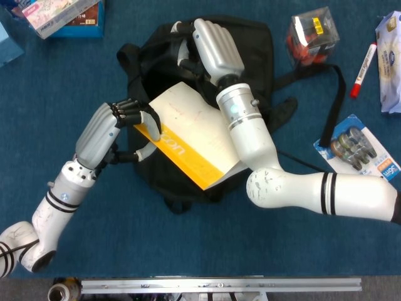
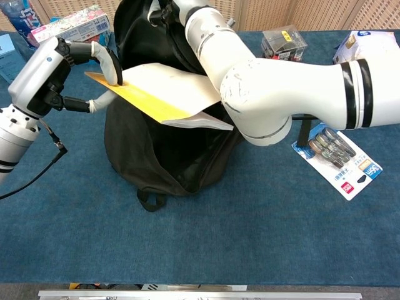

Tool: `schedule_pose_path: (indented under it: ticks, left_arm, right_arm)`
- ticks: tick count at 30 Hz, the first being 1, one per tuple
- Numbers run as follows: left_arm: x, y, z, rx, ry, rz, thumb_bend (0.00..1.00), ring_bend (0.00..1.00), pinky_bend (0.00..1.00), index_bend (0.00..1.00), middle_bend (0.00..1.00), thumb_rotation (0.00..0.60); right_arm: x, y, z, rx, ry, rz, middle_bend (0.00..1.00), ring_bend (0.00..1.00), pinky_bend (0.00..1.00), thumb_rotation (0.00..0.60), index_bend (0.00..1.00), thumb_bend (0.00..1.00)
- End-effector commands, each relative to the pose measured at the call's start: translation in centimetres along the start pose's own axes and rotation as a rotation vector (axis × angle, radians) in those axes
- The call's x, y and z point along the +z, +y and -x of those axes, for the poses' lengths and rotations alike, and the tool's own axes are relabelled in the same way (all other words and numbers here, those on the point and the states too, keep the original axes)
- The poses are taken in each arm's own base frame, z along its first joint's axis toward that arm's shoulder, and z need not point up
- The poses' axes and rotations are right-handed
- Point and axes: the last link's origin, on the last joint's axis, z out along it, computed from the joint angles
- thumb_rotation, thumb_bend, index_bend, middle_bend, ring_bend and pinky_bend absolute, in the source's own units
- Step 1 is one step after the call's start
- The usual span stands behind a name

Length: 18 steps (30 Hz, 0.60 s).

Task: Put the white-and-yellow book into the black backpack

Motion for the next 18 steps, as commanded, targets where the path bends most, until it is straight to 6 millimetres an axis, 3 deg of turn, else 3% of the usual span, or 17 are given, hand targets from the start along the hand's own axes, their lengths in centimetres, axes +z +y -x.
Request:
schedule_pose_path:
  ticks: [1,10,18]
  left_arm:
    - [0.2,-0.3,0.4,0.012,-0.003,-0.004,0.35,0.44,0.45,0.66,0.57,0.600]
    - [1.0,-0.8,1.7,0.072,0.001,0.017,0.35,0.44,0.45,0.66,0.58,0.600]
    - [1.1,-2.0,3.0,0.229,-0.042,0.029,0.35,0.44,0.45,0.66,0.58,0.600]
  right_arm:
    - [0.0,0.0,-0.1,0.002,0.002,0.002,0.66,0.77,0.99,0.600,0.64,0.96]
    - [0.2,-0.1,-0.1,0.023,0.000,0.010,0.66,0.77,0.99,0.600,0.64,0.96]
    - [0.1,-0.4,-0.2,0.043,-0.008,0.011,0.66,0.77,0.99,0.600,0.64,0.96]
